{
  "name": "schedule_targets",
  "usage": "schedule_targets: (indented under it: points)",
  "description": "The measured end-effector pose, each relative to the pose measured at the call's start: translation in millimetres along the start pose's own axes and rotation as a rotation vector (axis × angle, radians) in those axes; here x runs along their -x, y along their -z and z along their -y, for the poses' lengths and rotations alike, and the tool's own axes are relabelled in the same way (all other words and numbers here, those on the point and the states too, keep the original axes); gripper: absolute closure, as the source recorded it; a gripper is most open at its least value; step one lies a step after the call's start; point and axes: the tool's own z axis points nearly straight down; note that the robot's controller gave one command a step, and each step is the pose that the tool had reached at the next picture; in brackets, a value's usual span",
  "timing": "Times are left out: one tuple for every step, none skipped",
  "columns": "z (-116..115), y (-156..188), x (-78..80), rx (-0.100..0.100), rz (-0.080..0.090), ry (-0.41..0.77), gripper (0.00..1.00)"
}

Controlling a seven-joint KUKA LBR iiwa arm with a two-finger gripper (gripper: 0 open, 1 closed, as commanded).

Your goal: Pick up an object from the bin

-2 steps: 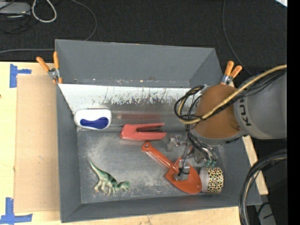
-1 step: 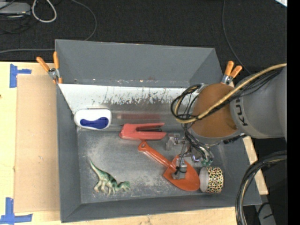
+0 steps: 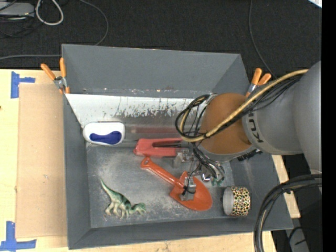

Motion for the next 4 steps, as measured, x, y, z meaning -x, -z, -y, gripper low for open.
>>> schedule_targets:
  points:
    - [39.2, -0.7, -23.5, -0.001, -0.003, -0.401, 0.00]
    - [46.3, -0.7, -24.9, -0.002, -0.003, -0.384, 0.00]
    - [31.5, -1.0, -59.8, 0.000, -0.009, -0.176, 0.00]
    - [-1.8, 0.9, -39.5, -0.001, -0.002, -0.266, 1.00]
